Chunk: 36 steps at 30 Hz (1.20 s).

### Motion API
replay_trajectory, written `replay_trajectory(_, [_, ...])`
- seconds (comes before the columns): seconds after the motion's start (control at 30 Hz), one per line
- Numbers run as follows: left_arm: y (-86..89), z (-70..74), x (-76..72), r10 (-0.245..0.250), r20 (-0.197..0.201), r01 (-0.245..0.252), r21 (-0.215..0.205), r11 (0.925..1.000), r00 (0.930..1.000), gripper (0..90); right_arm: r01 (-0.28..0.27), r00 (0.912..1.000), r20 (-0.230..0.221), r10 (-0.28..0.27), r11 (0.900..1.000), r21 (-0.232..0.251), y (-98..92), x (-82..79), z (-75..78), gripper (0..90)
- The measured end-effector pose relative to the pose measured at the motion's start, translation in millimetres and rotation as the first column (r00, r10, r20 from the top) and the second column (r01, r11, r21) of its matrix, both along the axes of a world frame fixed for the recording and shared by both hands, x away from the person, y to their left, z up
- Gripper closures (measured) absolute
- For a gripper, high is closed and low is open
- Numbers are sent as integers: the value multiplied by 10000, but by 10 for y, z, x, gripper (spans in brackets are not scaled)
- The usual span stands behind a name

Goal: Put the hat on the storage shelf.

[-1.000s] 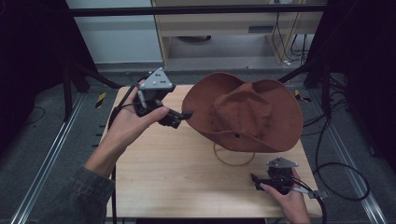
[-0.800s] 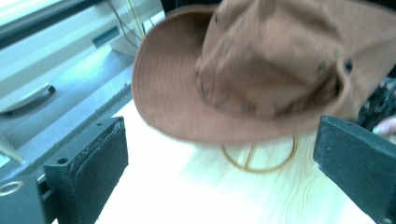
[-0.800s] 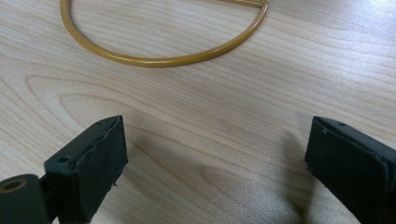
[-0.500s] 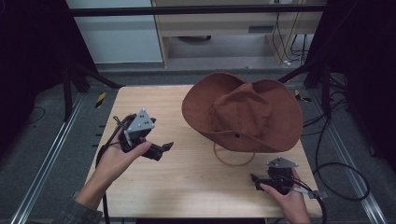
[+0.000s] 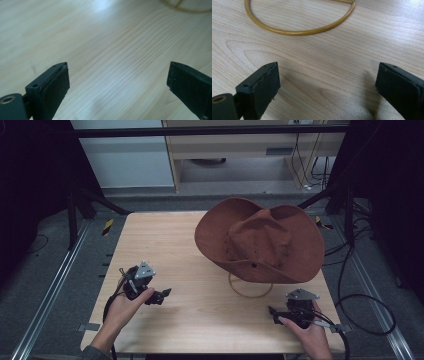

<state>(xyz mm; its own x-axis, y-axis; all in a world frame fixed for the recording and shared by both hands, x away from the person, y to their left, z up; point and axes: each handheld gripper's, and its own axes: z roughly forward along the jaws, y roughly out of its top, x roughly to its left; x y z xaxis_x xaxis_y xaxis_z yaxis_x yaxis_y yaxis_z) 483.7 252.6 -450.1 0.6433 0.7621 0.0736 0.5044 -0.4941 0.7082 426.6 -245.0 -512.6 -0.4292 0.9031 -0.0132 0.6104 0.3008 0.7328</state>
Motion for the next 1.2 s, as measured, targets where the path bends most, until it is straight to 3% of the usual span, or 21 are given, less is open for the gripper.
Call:
replay_trajectory(0.07, [121, -151, 16, 467, -267, -473, -214, 9987, 9986, 41, -24, 10000, -4, 24, 10000, 30, 2, 1, -2, 58])
replay_trajectory(0.17, [260, -335, 11, 987, -458, -991, -63, 9951, 9941, 42, -4, 10000, -2, 4, 10000, -4, -1, 0, 0, 58])
replay_trajectory(0.33, [405, -490, -18, 1490, -615, -1509, -262, 9882, 9869, 42, -25, 10000, -3, 25, 10000, 29, 1, 1, -2, 58])
replay_trajectory(0.9, [476, -578, -4, 1655, -239, -1664, -412, 9852, 9859, 20, 3, 10000, -4, -3, 10000, 3, 0, 0, 0, 58])
replay_trajectory(1.2, [473, -580, -8, 1679, -239, -1687, -402, 9848, 9855, 13, -25, 10000, -3, 25, 10000, 30, 1, 1, -2, 58])
